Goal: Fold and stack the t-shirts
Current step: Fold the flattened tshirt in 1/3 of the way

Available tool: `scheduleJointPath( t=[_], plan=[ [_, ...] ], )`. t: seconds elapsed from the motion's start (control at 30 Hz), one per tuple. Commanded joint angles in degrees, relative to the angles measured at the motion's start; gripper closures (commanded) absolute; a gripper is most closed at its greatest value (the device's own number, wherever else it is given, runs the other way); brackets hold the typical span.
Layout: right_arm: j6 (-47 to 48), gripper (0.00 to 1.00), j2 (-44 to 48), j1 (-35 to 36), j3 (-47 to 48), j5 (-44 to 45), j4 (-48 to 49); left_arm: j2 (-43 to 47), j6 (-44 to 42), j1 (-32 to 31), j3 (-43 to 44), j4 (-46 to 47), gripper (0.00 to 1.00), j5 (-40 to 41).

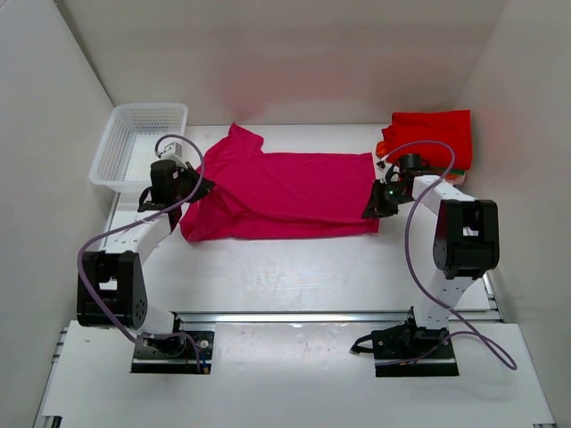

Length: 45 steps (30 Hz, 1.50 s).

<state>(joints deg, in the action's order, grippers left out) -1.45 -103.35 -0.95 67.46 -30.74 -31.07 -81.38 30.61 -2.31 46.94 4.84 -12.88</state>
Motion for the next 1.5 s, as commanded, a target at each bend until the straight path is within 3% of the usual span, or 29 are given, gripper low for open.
scheduleJointPath(
  t=[0.0,0.1,0.17,0.2,0.27,0.37,0.47,0.57,0.63,0.73,0.87,1.03,1.13,1.33,1.47],
  plan=[
    [0.84,1.0,-0.8,-0.98,2.93,-0.81,0.66,-1.14,0.33,0.46,4.12,4.39,1.0,-0.3],
    [0.58,1.0,-2.03,-0.9,4.43,-0.2,0.4,-3.86,0.41,0.63,6.23,3.94,1.0,0.05],
    [0.57,1.0,-2.73,-1.16,5.83,0.94,1.27,-5.62,1.12,0.64,6.85,4.03,0.93,1.01],
    [0.31,1.0,-2.91,-1.16,6.54,1.9,2.14,-5.98,1.73,0.81,6.94,4.73,0.8,2.24],
    [-0.3,0.98,-2.47,-0.72,7.33,4.18,4.86,-8.16,2.08,1.25,7.9,8.85,0.65,2.95],
    [-2.14,0.78,-1.16,-0.46,8.12,8.93,10.74,-14.21,2.44,1.95,16.82,9.67,0.55,0.86],
    [-4.87,0.38,1.47,-0.46,6.9,10.7,14.89,-16.7,5.06,2.13,23.1,7.73,0.5,-4.07],
    [-6.54,0.28,4.38,-0.1,3.22,11.23,17.7,-13.29,5.16,1.78,20.32,5.37,0.48,-8.11],
    [-6.46,0.31,6.84,0.51,-0.29,12.63,19.54,-9.07,5.25,1.34,13.4,2.65,0.48,-10.23],
    [-6.81,0.46,10.8,4.01,-5.92,9.92,23.76,-0.81,5.16,-1.63,3.89,1.22,0.49,-8.57],
    [-8.03,0.48,9.4,6.22,-8.14,9.04,24.47,3.87,5.6,-5.07,-6.85,-0.62,0.51,-1.28],
    [-9.61,0.47,5.53,8.15,-8.74,11.83,21.14,-4.55,5.16,-7.71,-2.14,-6.32,0.52,6.62],
    [-12.43,0.45,7.89,11.04,-14.62,13.77,21.22,-11.75,5.07,-7.9,3.49,-9.49,0.51,9.71],
    [-20.94,0.45,14.05,21.59,-29.9,13.61,19.65,-23.63,3.23,-7.36,17.99,-17.4,0.54,7.0],
    [-25.43,0.46,20.11,26.62,-37.39,13.61,23.86,-23.64,3.31,-7.1,17.32,-15.49,0.54,5.94]
  ],
)
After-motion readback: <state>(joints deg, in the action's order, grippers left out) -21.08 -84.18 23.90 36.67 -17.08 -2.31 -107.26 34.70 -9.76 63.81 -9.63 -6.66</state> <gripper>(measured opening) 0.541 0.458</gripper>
